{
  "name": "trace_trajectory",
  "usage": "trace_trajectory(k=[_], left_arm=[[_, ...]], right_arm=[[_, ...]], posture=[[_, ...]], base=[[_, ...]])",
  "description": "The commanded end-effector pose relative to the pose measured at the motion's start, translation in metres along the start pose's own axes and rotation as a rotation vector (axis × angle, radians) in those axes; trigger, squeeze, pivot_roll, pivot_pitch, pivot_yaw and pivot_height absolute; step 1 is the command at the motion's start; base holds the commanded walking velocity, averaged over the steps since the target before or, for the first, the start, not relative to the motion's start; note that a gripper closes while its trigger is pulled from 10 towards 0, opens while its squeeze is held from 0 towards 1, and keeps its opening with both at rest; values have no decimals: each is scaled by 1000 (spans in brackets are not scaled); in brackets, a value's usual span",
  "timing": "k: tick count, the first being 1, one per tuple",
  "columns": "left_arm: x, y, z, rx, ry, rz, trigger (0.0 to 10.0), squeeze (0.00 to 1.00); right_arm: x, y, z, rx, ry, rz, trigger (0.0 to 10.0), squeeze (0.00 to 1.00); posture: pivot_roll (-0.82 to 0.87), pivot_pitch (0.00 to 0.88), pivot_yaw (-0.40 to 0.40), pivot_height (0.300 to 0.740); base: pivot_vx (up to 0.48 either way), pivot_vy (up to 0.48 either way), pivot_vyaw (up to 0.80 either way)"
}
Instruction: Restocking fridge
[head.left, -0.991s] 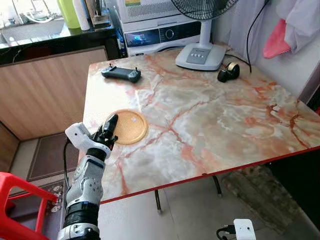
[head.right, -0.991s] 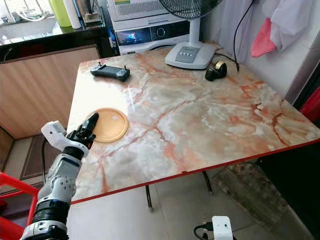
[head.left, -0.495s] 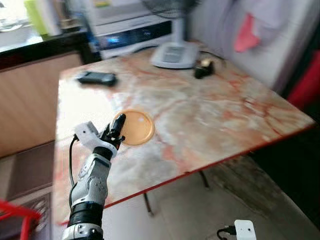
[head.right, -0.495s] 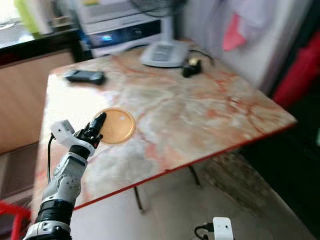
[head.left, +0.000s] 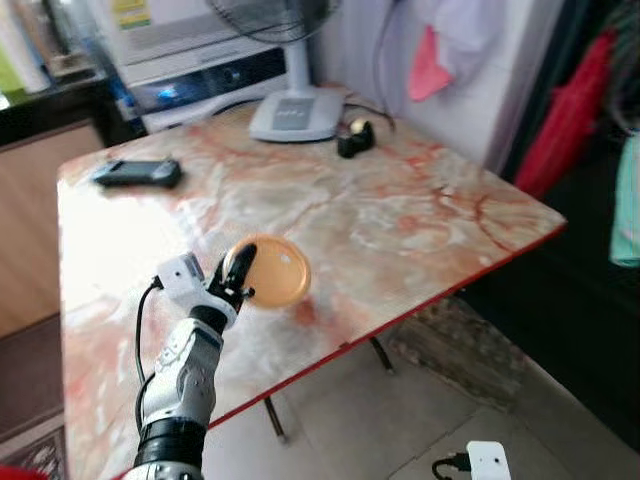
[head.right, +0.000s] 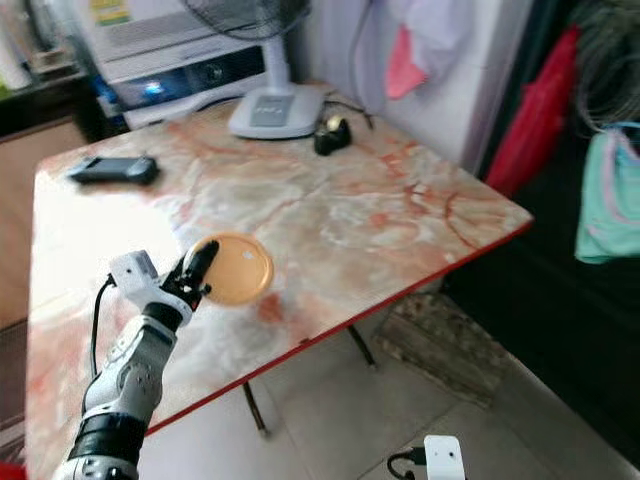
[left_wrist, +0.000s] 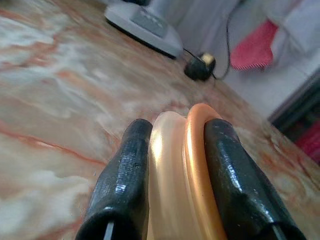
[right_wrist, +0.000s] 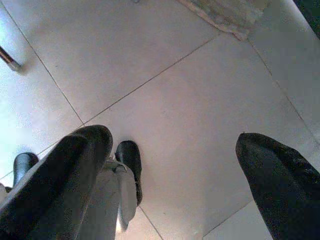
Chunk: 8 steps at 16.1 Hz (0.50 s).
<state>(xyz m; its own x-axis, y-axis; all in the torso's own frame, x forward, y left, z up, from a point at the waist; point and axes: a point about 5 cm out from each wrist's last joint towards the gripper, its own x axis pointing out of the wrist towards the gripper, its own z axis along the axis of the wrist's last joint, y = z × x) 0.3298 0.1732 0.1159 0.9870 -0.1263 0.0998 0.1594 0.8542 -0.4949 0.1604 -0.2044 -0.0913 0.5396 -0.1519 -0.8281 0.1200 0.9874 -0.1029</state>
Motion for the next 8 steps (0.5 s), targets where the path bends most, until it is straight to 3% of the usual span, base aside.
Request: trace_trajectory(k=[1, 3, 8], left_arm=[[-1, 0, 7, 36, -23, -8, 10000, 0], [-2, 0, 8, 66, -23, -14, 10000, 0], [4, -5, 10, 70, -34, -18, 10000, 0]], right_arm=[[-1, 3, -4, 6, 14, 3, 10000, 0], [-1, 4, -5, 9, 16, 1, 10000, 0], [0, 4, -3, 10, 7, 0, 10000, 0]], posture=[[13, 0, 117, 740], [13, 0, 118, 740], [28, 0, 107, 740]], base=[[0, 0, -800], [0, -315, -800], [0, 0, -800]])
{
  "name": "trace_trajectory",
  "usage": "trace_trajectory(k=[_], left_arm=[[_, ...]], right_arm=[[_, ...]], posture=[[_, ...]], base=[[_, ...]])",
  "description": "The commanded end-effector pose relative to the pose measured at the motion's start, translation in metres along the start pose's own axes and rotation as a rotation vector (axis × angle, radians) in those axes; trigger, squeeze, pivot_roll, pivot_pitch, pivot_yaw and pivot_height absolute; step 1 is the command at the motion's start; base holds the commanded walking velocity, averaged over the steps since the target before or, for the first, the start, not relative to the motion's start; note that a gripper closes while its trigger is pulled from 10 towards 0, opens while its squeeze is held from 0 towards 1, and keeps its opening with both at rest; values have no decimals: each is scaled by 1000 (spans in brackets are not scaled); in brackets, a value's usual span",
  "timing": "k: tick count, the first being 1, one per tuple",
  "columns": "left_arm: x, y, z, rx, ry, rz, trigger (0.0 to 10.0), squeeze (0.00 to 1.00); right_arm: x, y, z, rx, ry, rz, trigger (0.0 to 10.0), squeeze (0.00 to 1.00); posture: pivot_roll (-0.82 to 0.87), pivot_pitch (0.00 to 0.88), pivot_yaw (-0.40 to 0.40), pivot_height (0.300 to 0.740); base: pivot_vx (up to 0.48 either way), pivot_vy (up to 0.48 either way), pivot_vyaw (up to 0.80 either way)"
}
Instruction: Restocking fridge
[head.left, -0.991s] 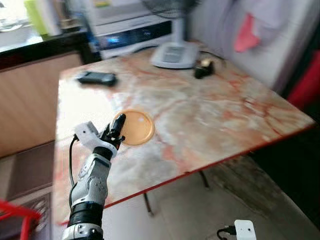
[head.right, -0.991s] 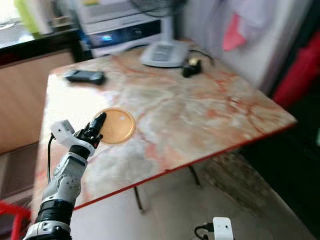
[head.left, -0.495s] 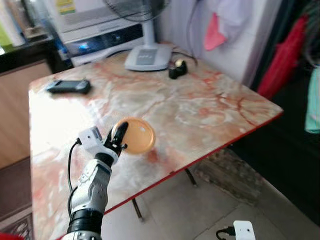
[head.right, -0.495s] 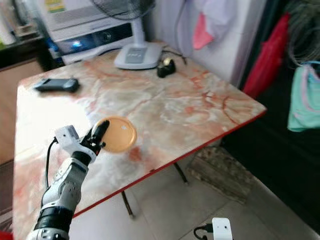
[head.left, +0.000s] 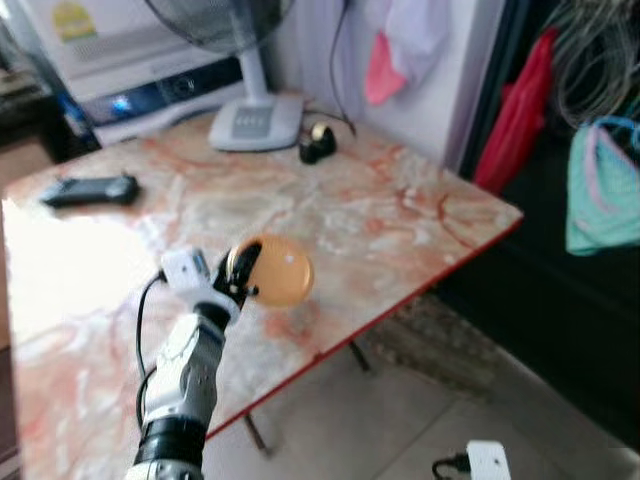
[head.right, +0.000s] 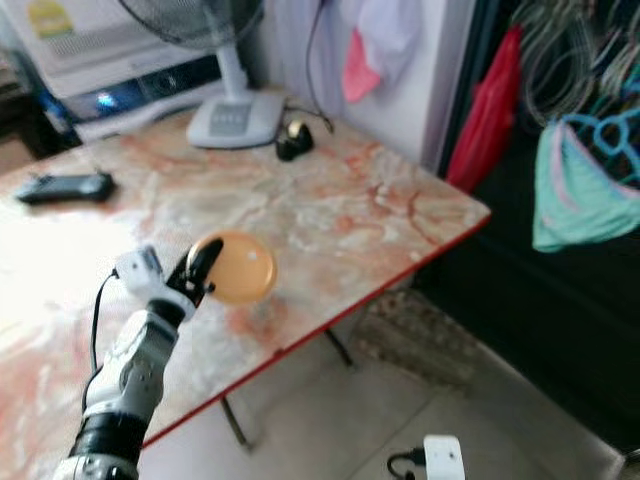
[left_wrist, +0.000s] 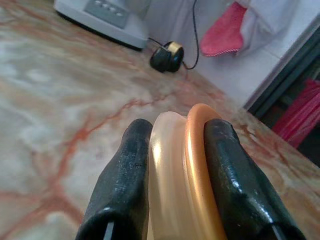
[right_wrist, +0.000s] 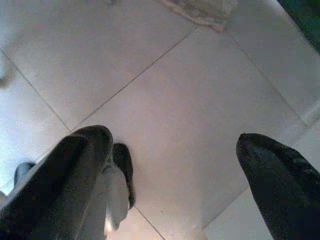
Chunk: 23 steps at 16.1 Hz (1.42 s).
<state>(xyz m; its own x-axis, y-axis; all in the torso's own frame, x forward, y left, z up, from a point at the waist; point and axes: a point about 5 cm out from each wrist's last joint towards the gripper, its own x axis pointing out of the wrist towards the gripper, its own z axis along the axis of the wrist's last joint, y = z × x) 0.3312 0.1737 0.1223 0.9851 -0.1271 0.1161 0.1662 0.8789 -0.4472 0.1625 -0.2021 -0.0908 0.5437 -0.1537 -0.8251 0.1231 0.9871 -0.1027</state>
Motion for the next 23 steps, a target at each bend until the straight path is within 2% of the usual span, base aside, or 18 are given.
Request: trace_trajectory(k=[1, 16, 20, 23], left_arm=[[2, -2, 6, 26, -37, 5, 10000, 0], [5, 0, 9, 12, -56, 38, 10000, 0], [5, 0, 8, 8, -51, 35, 10000, 0], [4, 5, 3, 15, -25, 53, 10000, 0]], right_arm=[[-1, 1, -4, 6, 13, 1, 10000, 0], [0, 1, -1, -16, 13, 16, 10000, 0], [0, 1, -1, -19, 13, 16, 10000, 0], [0, 1, -1, -23, 13, 20, 10000, 0]], posture=[[28, 0, 106, 740], [35, 0, 99, 740], [35, 0, 98, 740], [35, 0, 97, 740]], base=[[0, 0, -800], [0, -25, -800], [0, 0, -800], [0, 0, -800]])
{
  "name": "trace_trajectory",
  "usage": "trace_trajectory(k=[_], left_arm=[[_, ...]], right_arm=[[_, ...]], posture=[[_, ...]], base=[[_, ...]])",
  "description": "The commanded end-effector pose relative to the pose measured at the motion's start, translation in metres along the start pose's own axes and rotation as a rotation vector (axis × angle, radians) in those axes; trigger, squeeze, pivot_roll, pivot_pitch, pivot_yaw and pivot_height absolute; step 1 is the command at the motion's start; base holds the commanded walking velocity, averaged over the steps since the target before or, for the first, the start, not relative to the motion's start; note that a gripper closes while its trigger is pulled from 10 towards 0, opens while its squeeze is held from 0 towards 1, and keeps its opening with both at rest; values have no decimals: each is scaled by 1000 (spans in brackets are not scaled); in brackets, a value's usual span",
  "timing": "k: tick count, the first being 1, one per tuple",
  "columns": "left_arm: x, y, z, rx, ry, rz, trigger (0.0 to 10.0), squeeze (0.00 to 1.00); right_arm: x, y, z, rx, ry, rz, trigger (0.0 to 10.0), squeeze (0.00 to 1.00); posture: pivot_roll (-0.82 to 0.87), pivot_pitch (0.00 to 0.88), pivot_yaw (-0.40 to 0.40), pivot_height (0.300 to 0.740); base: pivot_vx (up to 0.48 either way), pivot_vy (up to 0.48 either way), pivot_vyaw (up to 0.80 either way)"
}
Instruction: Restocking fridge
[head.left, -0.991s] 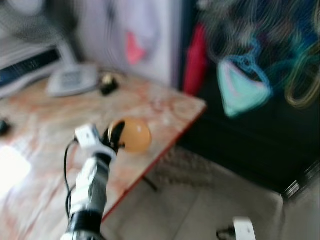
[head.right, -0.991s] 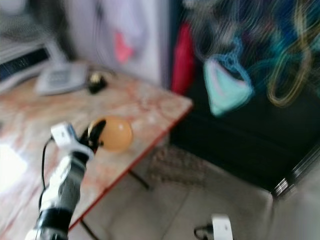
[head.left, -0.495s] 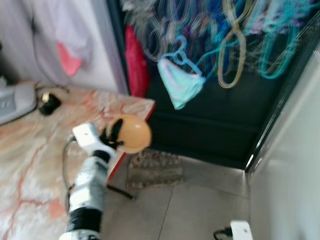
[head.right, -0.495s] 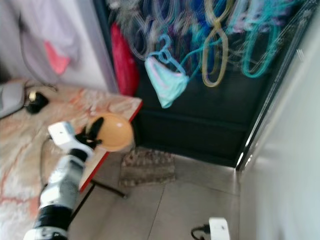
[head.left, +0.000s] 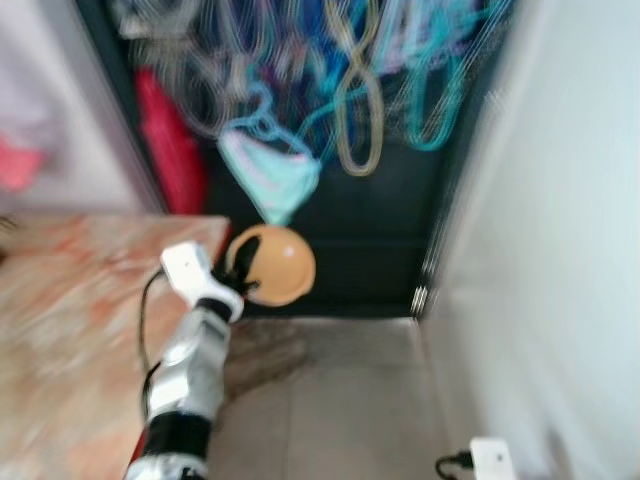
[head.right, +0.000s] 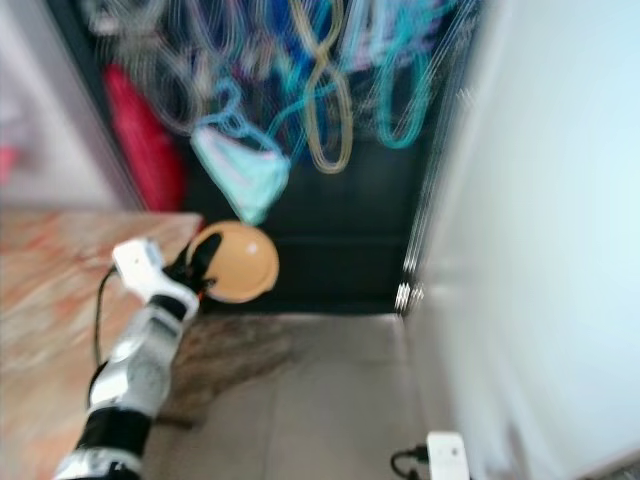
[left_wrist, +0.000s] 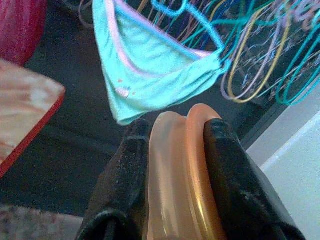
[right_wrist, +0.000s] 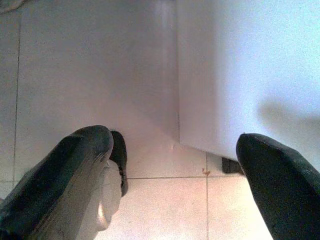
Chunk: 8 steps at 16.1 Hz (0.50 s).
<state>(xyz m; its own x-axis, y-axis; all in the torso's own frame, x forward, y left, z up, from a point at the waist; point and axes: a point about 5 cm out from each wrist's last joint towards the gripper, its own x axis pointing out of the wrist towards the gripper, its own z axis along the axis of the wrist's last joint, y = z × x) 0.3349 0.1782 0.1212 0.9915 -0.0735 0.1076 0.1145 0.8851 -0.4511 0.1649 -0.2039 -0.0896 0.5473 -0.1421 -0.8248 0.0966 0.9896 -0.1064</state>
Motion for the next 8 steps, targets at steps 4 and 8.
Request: trace_trajectory(k=[4, 8], left_arm=[[-6, 23, -20, 25, 110, 88, 10000, 0], [-37, 65, -67, 2, 371, 289, 10000, 0]], right_arm=[[0, 3, -3, -5, 15, 11, 10000, 0], [0, 3, -3, -9, 14, 14, 10000, 0]], posture=[[36, 0, 96, 740], [34, 0, 95, 740]], base=[[0, 0, -800], [0, 0, -800]])
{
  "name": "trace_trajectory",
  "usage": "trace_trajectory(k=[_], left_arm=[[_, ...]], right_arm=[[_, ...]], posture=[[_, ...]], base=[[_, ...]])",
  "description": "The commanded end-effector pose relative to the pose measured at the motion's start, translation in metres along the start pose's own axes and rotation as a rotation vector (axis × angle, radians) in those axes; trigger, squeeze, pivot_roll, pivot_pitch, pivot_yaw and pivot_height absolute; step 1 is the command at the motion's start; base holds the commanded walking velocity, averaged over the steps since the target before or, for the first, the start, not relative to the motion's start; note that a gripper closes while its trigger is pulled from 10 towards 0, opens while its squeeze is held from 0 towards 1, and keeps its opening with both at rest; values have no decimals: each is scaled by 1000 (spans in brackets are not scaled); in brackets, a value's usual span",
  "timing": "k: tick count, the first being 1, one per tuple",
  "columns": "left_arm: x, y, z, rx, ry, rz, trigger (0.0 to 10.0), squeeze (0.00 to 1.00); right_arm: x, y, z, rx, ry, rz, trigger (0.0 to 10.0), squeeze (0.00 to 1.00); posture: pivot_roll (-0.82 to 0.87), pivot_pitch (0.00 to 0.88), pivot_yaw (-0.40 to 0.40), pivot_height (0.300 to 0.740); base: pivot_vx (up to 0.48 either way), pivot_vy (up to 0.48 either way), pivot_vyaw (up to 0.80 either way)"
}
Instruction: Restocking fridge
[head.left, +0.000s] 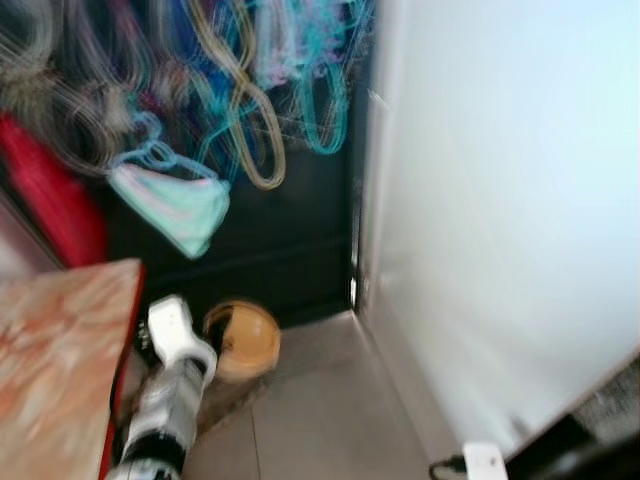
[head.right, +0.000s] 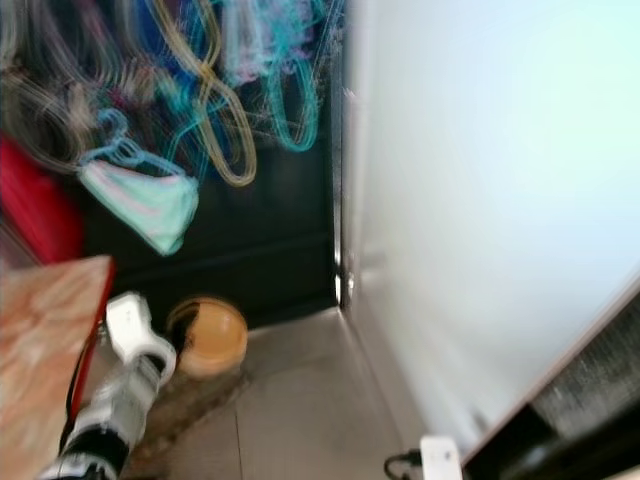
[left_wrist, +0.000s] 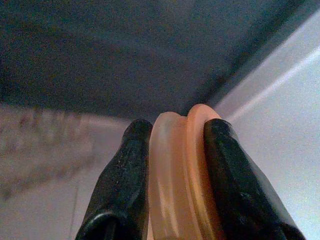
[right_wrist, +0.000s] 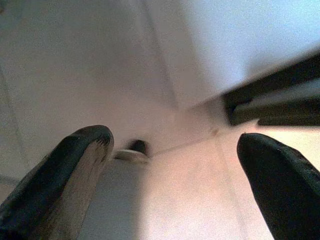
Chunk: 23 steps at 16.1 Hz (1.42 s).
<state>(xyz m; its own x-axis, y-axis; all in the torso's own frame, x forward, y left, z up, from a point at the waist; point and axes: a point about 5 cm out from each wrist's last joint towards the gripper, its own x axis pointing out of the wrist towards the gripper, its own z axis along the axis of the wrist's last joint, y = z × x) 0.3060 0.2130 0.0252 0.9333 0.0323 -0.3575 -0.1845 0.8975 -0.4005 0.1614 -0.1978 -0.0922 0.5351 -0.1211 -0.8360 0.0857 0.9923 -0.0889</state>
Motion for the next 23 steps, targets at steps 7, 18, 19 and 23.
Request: trace_trajectory(k=[7, 18, 19, 23], left_arm=[[-19, 37, -46, 69, 219, 162, 10000, 0], [-43, 63, -71, 56, 266, 322, 10000, 0], [-43, 64, -71, 55, 266, 325, 10000, 0], [-42, 62, -71, 61, 262, 318, 10000, 0]], right_arm=[[0, -3, 3, -20, -3, -4, 10000, 0], [0, -5, 3, -37, -9, -15, 10000, 0], [0, -5, 3, -34, -12, -21, 10000, 0], [-1, -7, 3, 79, -52, -91, 10000, 0]], posture=[[35, 0, 89, 740], [22, 0, 80, 740], [22, 0, 80, 740], [14, 0, 79, 740]], base=[[0, 0, -800], [0, 0, -778], [0, 0, 0], [0, 0, 0]])
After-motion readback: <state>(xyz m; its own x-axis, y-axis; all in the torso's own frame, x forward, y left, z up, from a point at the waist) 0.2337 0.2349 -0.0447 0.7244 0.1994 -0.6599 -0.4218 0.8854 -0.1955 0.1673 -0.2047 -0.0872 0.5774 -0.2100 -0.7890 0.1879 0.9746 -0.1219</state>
